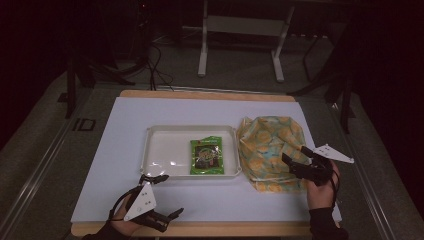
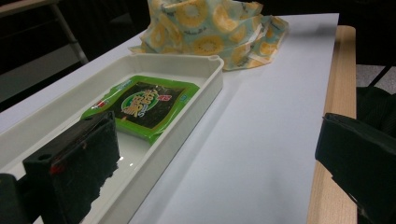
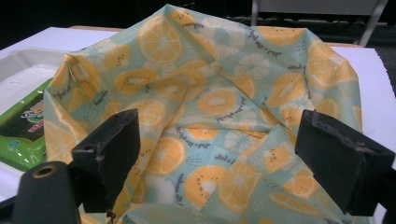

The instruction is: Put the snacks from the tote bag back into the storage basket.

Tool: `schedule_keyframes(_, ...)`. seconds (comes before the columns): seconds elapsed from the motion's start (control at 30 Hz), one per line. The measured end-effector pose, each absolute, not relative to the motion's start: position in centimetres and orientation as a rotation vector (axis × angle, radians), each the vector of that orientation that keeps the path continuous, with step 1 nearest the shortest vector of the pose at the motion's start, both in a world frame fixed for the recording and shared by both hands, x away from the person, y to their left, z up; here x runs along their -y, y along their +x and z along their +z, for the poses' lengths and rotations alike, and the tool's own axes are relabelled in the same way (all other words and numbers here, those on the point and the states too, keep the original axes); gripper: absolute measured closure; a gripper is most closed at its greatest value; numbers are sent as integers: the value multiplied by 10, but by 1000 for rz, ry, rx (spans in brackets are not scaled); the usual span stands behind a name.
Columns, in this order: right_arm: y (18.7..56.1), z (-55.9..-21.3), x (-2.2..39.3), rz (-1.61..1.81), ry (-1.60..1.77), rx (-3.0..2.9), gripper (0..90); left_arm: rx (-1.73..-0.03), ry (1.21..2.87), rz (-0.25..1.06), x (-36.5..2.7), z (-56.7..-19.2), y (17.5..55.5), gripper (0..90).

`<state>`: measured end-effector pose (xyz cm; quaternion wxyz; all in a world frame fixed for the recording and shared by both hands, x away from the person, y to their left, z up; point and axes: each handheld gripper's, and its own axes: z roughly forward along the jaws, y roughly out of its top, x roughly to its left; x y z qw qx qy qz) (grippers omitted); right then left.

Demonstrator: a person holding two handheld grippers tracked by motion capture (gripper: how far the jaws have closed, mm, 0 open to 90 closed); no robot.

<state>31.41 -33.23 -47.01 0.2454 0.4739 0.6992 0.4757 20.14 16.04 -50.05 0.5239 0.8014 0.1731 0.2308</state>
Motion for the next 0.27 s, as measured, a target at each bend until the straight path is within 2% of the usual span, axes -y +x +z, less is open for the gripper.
schedule_keyframes(0.27,315,-471,335,1295,1294,-1905,141,-411,1925,551,-160,-501,202,3)
